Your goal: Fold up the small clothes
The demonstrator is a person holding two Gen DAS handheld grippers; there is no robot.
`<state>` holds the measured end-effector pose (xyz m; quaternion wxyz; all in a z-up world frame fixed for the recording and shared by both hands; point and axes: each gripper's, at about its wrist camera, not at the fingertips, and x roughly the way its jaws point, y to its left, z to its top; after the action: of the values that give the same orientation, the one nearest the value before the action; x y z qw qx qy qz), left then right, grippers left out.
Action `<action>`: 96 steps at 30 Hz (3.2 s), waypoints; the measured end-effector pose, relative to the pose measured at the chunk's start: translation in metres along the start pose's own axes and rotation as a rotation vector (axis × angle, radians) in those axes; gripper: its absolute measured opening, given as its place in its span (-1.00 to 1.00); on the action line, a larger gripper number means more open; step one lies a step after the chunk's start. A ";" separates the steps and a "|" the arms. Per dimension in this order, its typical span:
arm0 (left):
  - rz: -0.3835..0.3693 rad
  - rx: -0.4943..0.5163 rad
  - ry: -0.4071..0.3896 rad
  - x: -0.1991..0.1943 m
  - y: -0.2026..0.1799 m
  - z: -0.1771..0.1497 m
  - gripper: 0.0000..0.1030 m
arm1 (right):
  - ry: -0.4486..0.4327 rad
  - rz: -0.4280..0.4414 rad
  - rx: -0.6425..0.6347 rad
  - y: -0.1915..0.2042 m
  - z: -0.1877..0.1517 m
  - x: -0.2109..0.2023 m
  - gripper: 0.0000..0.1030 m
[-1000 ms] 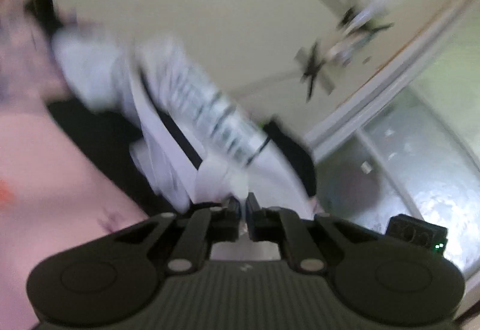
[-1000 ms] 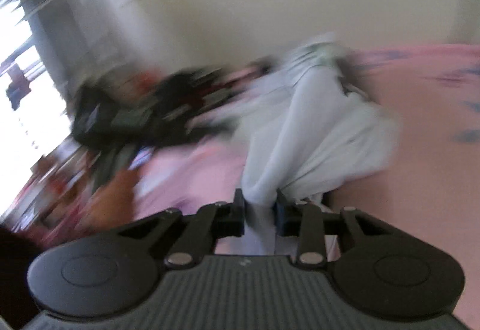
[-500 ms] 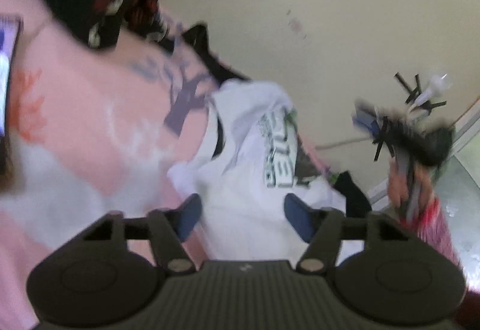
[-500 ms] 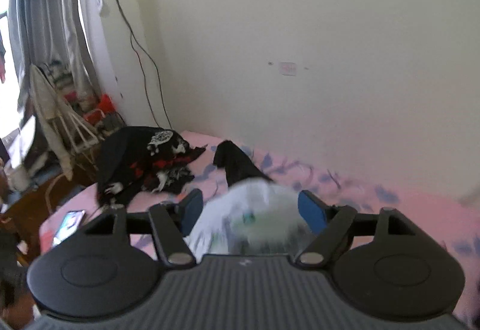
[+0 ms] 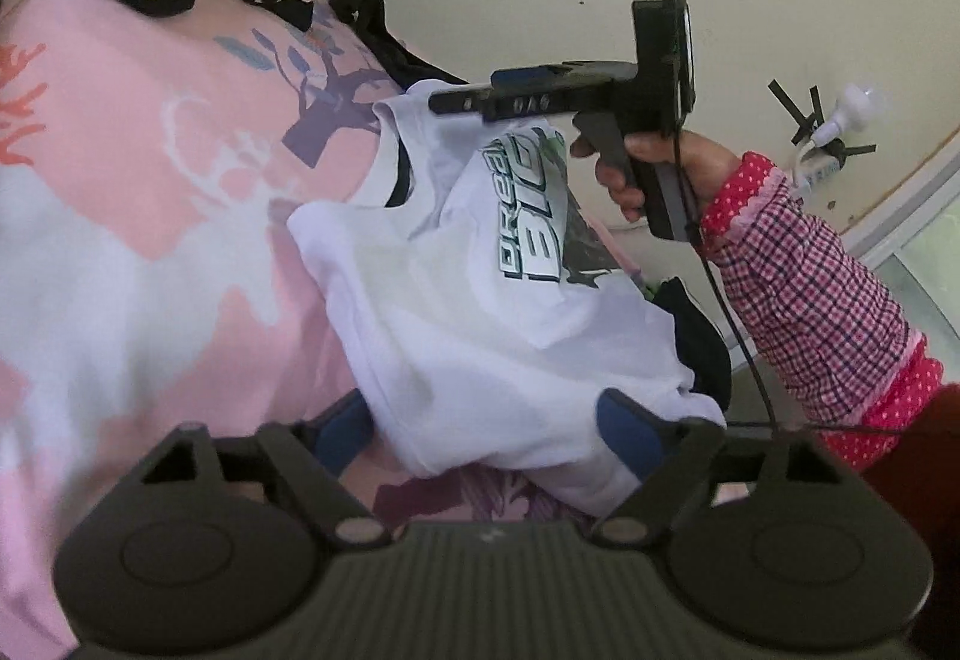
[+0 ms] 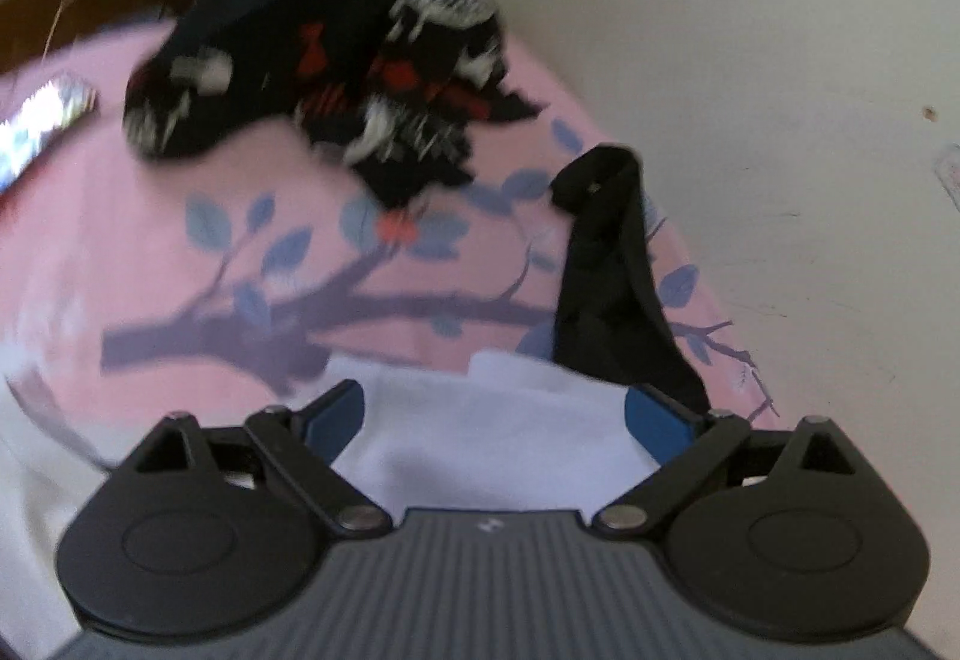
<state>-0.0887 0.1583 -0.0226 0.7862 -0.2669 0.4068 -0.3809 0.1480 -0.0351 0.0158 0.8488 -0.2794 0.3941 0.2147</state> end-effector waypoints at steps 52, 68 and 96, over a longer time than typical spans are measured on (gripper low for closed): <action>-0.020 0.300 -0.161 0.005 -0.069 0.034 -0.88 | -0.659 -0.580 0.276 -0.011 -0.099 -0.246 -1.00; -0.114 0.531 -0.275 0.001 -0.167 0.060 -0.82 | -0.905 -0.845 0.362 0.001 -0.139 -0.397 -1.00; -0.281 0.496 0.307 0.147 -0.147 -0.016 0.36 | -0.770 -0.916 0.537 0.013 -0.242 -0.406 -1.00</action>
<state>-0.1026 -0.0466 0.0127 0.6966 -0.0601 0.3745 -0.6090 -0.2347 -0.2394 0.2029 0.9751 -0.1007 -0.0569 -0.1895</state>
